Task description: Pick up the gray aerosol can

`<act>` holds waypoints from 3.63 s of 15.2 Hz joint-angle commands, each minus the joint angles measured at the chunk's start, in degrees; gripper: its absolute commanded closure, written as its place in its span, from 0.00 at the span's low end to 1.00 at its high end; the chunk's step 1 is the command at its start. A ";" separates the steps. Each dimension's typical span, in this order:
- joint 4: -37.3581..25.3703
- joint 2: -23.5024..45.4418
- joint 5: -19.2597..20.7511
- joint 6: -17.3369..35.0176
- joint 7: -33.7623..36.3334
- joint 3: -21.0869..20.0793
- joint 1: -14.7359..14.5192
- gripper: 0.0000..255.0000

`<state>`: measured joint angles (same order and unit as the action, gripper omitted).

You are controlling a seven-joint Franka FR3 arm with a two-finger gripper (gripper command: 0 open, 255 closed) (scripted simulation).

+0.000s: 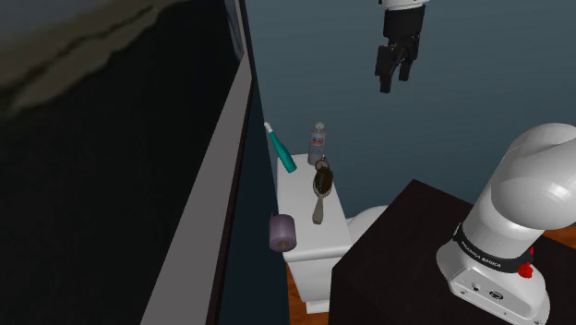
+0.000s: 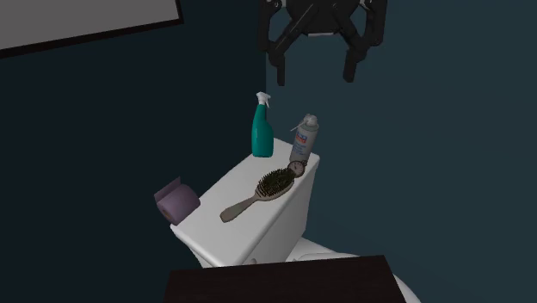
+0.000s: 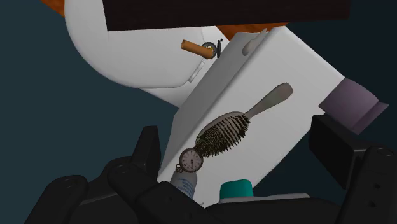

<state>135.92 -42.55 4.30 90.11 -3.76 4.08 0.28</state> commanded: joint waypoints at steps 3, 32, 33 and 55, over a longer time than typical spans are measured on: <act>0.42 3.19 0.13 3.97 0.39 0.35 0.16 0.00; -29.67 63.01 -4.99 38.71 1.97 4.30 3.16 0.00; -30.50 63.85 -5.12 38.78 1.97 4.29 3.27 0.00; -29.49 65.72 -5.42 41.66 1.87 4.14 3.39 1.00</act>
<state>106.57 23.66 -1.18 132.36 -1.91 8.18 3.70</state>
